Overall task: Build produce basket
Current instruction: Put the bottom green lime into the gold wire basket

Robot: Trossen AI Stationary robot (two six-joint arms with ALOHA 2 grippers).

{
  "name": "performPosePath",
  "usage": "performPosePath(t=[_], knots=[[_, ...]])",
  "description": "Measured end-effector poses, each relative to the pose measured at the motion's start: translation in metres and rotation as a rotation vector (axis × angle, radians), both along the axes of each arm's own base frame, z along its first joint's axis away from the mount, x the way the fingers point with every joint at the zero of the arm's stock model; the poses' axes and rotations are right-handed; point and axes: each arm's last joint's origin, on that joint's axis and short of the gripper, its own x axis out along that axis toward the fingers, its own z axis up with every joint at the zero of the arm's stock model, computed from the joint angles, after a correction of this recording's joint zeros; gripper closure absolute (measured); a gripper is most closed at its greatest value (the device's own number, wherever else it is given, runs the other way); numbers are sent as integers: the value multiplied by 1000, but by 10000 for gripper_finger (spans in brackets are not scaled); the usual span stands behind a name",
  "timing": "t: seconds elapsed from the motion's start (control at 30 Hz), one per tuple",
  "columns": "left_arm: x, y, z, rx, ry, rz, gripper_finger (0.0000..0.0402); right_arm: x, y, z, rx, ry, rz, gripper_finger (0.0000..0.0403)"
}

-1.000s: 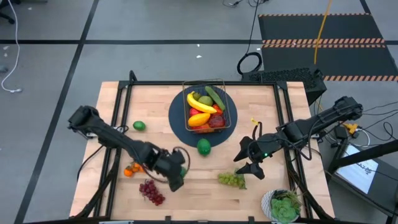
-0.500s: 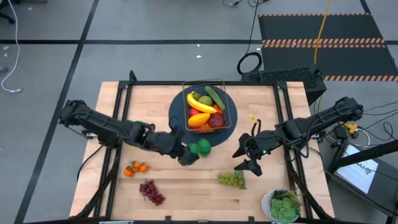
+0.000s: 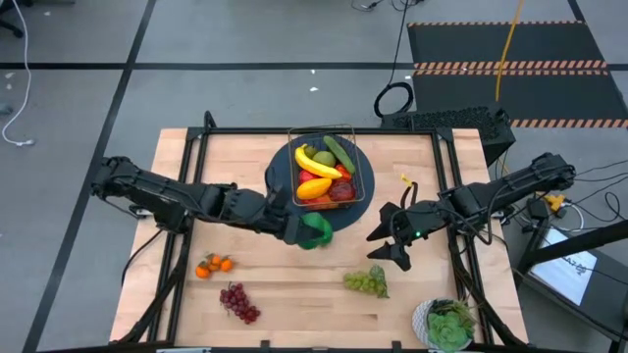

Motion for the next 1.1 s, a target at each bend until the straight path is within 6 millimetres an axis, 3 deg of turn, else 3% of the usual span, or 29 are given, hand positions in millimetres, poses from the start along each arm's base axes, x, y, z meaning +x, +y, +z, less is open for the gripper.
performPosePath(t=[0.17, 0.5, 1.1], knots=[[0, 1, -1, 60, -2, -15, 81, 0, 0, 1, -4, -6, -13, 158], [4, 12, 4, 343, -86, -62, 81, 0, 0, 0, -21, -12, -1, 175], [7, 23, 9, 1014, -177, -195, 80, 4, -10, 1, -41, -21, -53, 218]])
